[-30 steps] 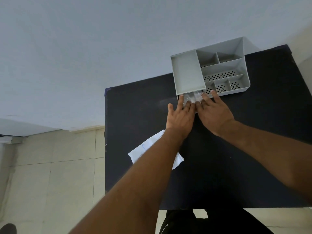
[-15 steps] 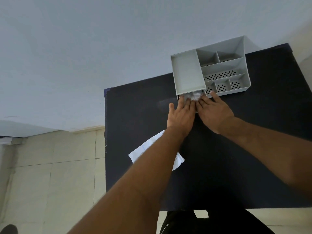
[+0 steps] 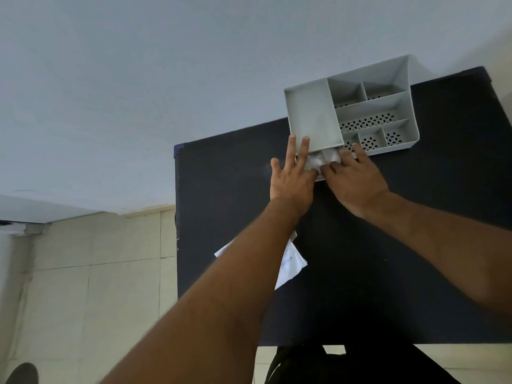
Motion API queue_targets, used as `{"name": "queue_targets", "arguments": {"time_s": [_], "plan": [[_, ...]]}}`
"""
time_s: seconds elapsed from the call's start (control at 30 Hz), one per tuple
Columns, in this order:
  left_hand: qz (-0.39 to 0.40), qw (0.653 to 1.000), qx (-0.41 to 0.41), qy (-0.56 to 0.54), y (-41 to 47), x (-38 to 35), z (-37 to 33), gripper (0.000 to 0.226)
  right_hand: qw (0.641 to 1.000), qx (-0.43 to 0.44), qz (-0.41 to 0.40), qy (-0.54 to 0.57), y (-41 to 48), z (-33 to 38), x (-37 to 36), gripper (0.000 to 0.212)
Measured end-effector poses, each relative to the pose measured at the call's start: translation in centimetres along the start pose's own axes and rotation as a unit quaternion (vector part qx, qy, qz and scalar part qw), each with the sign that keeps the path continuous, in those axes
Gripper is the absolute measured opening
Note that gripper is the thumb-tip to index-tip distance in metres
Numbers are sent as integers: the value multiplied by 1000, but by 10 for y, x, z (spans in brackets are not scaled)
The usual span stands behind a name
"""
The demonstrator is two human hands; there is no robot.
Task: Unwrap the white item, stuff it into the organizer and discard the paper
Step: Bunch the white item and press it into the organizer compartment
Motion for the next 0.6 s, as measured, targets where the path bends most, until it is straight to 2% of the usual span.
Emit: {"name": "queue_targets", "arguments": {"time_s": [0.13,0.23,0.3,0.43,0.5,0.6], "plan": [[5,1000,-8,-2,1,2,3,47,1000,-9,-9,9,1,1,1,38],[-25,998,-28,-41,-3,2,4,44,998,-6,-55,24,-1,-3,1,26],[-47,996,-35,-74,-3,4,4,52,996,-9,-83,34,1,-4,3,25],[-44,987,-14,-153,3,9,3,70,985,-40,-141,92,6,-6,7,42],[-16,985,-9,-174,7,11,5,75,985,-51,-123,111,11,-9,7,52],[12,990,-7,-138,14,16,9,71,988,-62,-64,127,19,-15,3,68]]}}
Point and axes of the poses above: each hand's wrist, its own y-axis towards the middle knuckle, its own x-axis out of the back of the hand, z = x × y, the point moved 3 cm from there along y, towards the middle knuckle, and after that the axes turned 11 degrees about z, right-handed, at the moved point
